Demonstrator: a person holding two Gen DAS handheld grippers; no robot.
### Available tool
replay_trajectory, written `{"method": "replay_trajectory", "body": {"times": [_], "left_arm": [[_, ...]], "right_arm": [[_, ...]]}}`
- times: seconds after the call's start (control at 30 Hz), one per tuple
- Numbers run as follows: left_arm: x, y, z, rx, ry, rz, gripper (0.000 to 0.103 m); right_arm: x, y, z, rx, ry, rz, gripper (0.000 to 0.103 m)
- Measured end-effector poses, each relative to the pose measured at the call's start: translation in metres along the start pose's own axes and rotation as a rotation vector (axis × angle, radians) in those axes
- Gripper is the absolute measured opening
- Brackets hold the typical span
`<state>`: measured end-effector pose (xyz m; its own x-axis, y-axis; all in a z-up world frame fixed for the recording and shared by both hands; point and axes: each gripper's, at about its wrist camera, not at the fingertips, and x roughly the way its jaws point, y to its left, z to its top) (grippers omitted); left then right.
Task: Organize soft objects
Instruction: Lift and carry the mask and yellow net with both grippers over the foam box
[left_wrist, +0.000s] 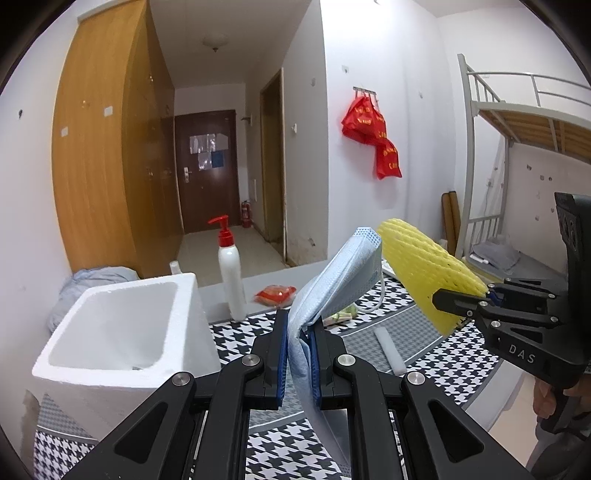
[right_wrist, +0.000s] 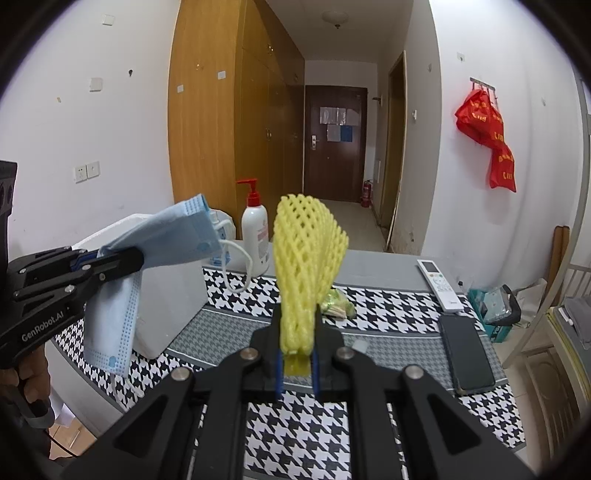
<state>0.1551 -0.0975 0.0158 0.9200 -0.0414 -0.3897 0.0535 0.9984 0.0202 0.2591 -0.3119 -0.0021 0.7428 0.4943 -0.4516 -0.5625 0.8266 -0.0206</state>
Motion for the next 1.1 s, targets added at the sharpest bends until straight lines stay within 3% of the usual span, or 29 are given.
{"method": "replay_trajectory", "body": {"times": [0.2,1.1], "left_arm": [[-0.01,0.01,0.004,0.0,-0.032,0.017,0.011],[-0.05,0.055,0.002,-0.049,-0.098,0.163,0.011]], "right_arm": [[-0.003,0.01,0.006,-0.011,-0.021,-0.019,0.014],[0.005,0.061,0.024,-0.075,-0.074,0.097,0.014]]}}
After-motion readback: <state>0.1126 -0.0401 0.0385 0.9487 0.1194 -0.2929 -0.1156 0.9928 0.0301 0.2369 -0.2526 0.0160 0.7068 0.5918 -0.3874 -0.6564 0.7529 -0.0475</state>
